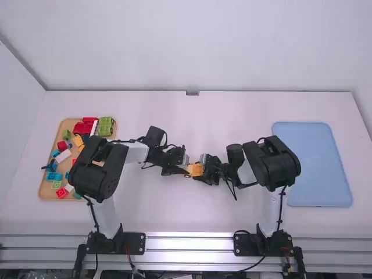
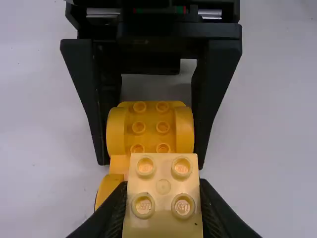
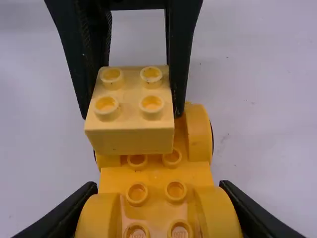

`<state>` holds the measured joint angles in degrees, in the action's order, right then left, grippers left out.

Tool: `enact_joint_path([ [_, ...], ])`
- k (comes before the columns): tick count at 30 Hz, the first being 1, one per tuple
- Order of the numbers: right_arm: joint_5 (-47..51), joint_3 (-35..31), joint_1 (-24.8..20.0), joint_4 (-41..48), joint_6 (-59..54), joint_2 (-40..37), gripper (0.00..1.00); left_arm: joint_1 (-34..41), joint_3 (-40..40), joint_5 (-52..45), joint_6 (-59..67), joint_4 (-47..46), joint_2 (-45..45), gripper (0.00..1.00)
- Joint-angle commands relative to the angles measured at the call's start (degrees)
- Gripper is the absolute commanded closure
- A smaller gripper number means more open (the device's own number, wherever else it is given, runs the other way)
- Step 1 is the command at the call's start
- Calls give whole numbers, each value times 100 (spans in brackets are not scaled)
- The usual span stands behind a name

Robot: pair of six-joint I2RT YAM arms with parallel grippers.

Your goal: Assemble lego blocks to make yellow taxi

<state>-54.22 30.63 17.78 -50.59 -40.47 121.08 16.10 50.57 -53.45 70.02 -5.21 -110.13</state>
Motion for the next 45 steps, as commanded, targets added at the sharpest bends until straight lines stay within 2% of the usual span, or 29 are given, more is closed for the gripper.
enact_joint_path([
  [1,4,55,-4,4,-4,85,44,17,-39,162,-17,-13,57,87],
  [10,13,52,-4,4,13,85,43,98,-39,203,-35,-2,57,93],
  [12,9,52,-11,7,17,85,43,74,-39,295,-350,157,57,94],
  [15,9,48,-9,4,15,85,43,105,-39,505,-662,313,57,93],
  [25,9,52,-15,4,17,85,43,173,-39,470,-350,-13,57,90],
  [45,13,57,-15,31,15,85,43,140,-37,584,-400,138,68,88],
])
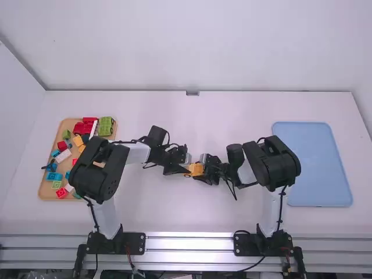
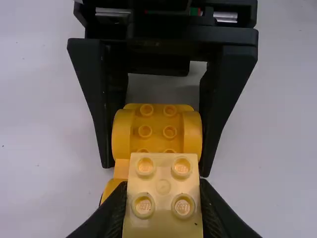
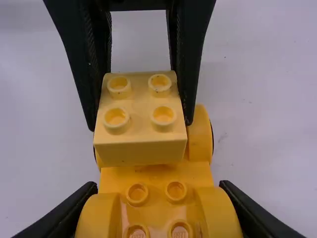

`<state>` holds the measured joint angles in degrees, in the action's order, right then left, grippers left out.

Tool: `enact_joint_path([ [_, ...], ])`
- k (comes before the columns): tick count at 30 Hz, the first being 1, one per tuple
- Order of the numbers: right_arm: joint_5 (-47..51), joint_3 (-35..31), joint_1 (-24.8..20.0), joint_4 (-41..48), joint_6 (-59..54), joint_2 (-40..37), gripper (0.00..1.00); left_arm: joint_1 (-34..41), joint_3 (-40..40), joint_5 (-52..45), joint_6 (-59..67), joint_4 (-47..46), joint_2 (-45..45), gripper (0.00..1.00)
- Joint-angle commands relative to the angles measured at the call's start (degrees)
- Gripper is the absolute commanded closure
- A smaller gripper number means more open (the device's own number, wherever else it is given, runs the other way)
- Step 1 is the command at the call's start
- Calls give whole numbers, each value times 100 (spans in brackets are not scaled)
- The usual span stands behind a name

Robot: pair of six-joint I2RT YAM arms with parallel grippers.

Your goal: Assemble lego blocks to make yellow taxi

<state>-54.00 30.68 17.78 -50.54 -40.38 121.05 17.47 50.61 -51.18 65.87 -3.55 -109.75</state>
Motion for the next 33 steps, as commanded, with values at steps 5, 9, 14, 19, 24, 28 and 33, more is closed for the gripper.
enact_joint_path([
  [5,-11,44,-15,20,7,87,43,7,-42,262,323,-398,289,92],
  [9,-13,44,-15,20,7,87,43,24,-44,273,293,-313,291,91],
  [14,-13,44,-13,42,7,87,43,55,-44,221,291,-223,219,90],
  [19,-17,44,-7,46,9,87,43,52,-44,221,291,-133,66,91],
  [24,-17,48,-15,44,7,87,43,52,-39,216,251,-103,68,88],
  [28,-17,50,-13,42,9,87,42,55,-44,85,251,-131,66,79],
  [33,-15,44,-15,44,9,87,42,55,-44,107,254,-103,63,78],
])
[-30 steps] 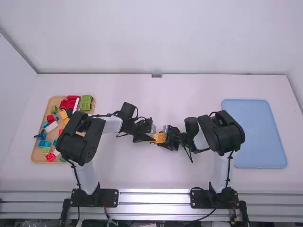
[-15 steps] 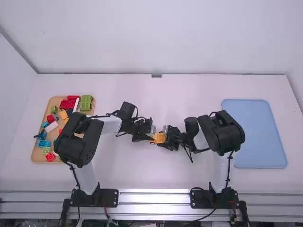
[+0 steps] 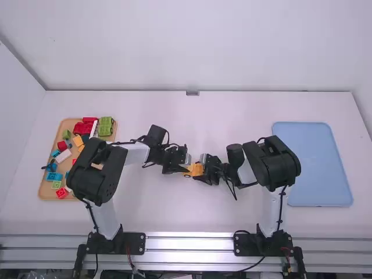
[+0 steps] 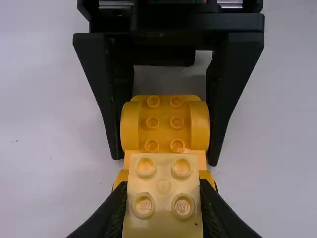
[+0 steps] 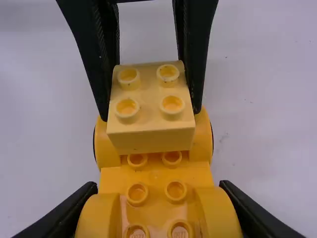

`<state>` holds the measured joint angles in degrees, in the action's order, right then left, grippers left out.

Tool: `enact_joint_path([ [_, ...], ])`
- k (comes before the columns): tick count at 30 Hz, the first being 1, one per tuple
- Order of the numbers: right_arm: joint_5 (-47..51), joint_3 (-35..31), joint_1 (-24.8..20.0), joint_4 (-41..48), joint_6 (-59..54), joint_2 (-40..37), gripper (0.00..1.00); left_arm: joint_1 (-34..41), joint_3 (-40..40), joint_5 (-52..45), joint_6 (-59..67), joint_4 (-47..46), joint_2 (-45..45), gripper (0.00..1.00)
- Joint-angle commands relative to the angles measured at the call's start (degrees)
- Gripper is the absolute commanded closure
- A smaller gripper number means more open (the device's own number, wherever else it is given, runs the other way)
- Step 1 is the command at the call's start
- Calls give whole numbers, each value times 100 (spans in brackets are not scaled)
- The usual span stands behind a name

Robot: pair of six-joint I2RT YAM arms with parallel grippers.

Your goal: Assemble lego blocks to make yellow taxi

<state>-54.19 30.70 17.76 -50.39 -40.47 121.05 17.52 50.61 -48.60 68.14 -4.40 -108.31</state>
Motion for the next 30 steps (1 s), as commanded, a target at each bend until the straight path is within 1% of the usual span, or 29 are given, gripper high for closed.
enact_joint_path([
  [1,2,42,-11,28,15,87,42,50,-44,-168,24,-20,-81,78],
  [11,2,42,-13,28,17,87,42,50,-44,-297,22,22,-146,80],
  [18,2,46,-7,28,15,87,42,48,-44,-299,26,39,-146,78],
  [21,7,42,-9,28,17,87,42,50,-44,-302,24,37,-146,71],
  [22,4,42,-9,28,15,87,42,50,-44,-299,24,39,-146,63],
  [23,2,42,-9,28,15,87,42,50,-44,-299,26,39,-146,60],
  [24,4,42,-9,26,13,87,41,50,-44,-299,26,39,-146,50],
  [25,4,42,-9,26,15,87,38,48,-44,-304,26,42,-146,47],
  [30,9,42,-9,28,15,87,37,48,-44,-299,24,52,-146,46],
])
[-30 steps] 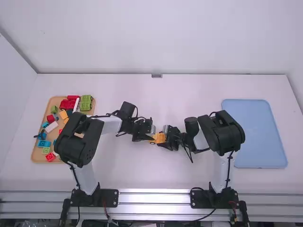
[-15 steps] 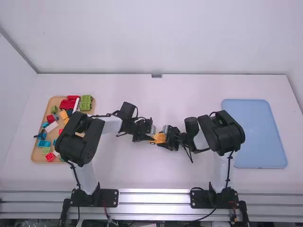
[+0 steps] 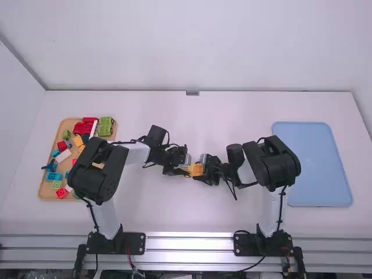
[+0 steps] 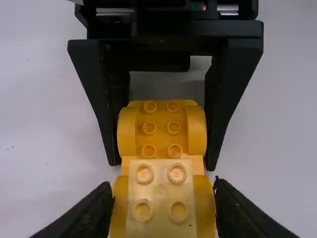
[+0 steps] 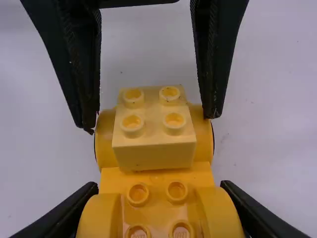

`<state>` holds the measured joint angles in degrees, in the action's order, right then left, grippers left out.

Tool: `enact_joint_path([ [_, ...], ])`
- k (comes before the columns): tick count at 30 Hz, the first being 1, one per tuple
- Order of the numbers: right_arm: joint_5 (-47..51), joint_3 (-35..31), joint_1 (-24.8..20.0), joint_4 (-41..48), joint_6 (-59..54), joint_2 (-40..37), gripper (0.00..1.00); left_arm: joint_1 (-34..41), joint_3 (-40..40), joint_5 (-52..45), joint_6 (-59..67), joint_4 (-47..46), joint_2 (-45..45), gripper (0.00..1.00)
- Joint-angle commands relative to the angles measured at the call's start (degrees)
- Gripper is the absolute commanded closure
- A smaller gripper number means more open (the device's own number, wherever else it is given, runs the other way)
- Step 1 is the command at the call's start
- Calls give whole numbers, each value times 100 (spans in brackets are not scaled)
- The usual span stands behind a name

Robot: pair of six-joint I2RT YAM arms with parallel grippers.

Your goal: Assemble lego blocks to make yellow taxi

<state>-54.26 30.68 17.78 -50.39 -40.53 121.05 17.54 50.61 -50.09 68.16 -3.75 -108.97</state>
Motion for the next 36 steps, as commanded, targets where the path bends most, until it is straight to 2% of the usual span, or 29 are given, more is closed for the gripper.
enact_joint_path([
  [1,13,44,-11,28,24,87,37,46,-44,-151,22,-9,-81,46],
  [6,11,44,-11,28,22,87,37,46,-42,-157,24,24,-79,48],
  [10,13,44,-15,31,22,87,37,-31,-20,-481,24,72,114,44],
  [13,13,44,-15,28,22,87,36,-160,76,-501,22,-245,442,43],
  [15,13,44,-15,26,22,87,36,-223,127,-498,24,-487,678,46],
  [16,15,44,-7,26,20,87,36,-205,129,-420,22,-549,774,70],
  [17,15,44,-7,26,20,87,36,-203,129,-404,20,-549,774,74],
  [18,13,44,-4,24,20,87,36,-170,122,-232,-37,-546,774,98],
  [21,11,46,-13,24,26,87,36,-55,39,330,-573,-273,590,98],
  [36,7,44,-13,24,24,87,36,26,33,256,-426,-284,-299,98],
])
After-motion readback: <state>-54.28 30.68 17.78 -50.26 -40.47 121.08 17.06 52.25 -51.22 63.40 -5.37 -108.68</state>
